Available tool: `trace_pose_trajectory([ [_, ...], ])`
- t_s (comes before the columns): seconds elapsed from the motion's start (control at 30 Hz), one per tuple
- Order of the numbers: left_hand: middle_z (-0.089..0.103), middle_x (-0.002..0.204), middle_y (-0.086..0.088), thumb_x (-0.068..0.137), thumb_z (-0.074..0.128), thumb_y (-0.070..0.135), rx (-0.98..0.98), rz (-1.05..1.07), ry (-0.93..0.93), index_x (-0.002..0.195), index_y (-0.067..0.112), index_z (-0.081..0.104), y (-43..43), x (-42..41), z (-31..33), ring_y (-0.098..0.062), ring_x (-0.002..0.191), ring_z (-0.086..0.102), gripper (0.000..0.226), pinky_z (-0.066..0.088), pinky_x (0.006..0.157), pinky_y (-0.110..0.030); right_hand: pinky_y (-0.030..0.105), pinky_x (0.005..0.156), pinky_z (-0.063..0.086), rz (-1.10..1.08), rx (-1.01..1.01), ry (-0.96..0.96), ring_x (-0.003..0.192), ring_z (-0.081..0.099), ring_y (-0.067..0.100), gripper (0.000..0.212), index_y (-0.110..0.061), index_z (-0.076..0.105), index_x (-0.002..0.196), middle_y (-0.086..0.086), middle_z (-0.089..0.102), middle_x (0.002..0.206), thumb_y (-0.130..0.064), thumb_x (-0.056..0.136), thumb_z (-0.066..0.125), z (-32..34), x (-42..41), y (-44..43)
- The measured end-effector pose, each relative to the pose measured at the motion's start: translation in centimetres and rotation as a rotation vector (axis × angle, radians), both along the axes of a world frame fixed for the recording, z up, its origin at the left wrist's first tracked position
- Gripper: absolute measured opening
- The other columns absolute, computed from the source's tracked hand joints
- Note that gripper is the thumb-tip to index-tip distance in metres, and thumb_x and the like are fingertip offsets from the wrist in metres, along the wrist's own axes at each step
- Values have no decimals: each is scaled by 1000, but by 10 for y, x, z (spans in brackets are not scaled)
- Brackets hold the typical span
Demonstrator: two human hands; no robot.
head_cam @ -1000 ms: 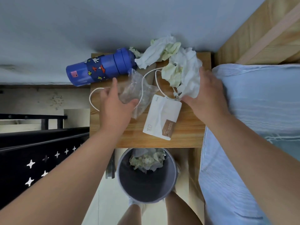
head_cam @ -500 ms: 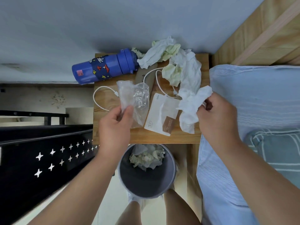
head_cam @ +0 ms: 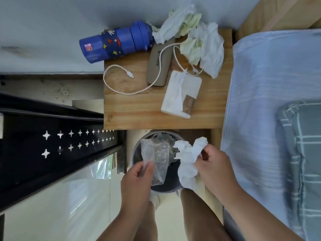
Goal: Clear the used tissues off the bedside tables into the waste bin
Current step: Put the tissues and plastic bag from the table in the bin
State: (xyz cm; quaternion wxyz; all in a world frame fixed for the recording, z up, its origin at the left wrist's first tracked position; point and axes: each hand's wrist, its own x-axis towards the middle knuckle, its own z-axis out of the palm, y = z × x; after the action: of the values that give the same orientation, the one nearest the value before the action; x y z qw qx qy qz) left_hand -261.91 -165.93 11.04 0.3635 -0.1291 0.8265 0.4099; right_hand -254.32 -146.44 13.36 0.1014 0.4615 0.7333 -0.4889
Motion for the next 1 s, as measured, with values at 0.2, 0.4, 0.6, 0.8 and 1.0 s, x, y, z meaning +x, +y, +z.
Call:
trace_pose_trajectory([
  [0.2, 66, 70, 9, 94, 74, 38, -110, -111, -103, 81, 25, 69, -19, 6, -76, -13, 72, 60, 20, 41, 63, -29, 38, 69, 53, -72, -234, -231, 85, 72, 29, 9, -18, 70, 89, 4, 74, 82, -24, 93, 65, -93, 18, -37],
  [0.4, 66, 132, 1, 89, 85, 34, -128, -182, -295, 152, 23, 53, -19, -3, -97, -18, 109, 68, 72, 65, 86, -43, 31, 80, 48, -45, -312, -358, 111, 66, 19, 53, -21, 60, 138, -1, 70, 124, -30, 87, 72, -130, 28, -55],
  [0.6, 71, 126, 2, 95, 78, 31, -151, -235, -216, 140, 22, 65, -14, -6, -77, -23, 112, 69, 48, 60, 99, -53, 30, 96, 50, -79, -297, -340, 112, 66, 15, 61, -19, 52, 150, -8, 70, 120, -31, 92, 69, -110, 39, -42],
  [0.8, 79, 94, 22, 97, 71, 40, -22, -207, -13, 100, 46, 75, 21, -27, -25, -2, 87, 74, 7, 65, 85, -49, 38, 79, 59, -107, -177, -207, 88, 71, 12, 36, -34, 62, 129, -9, 75, 96, -31, 93, 59, -42, 13, 8],
  [1.0, 78, 83, 19, 100, 69, 42, 119, -83, 216, 87, 49, 75, 75, -88, 26, -5, 75, 73, 16, 65, 78, -43, 48, 89, 62, -123, -117, 1, 88, 75, 14, 24, -46, 68, 99, -6, 78, 89, -43, 76, 62, 23, -38, 70],
])
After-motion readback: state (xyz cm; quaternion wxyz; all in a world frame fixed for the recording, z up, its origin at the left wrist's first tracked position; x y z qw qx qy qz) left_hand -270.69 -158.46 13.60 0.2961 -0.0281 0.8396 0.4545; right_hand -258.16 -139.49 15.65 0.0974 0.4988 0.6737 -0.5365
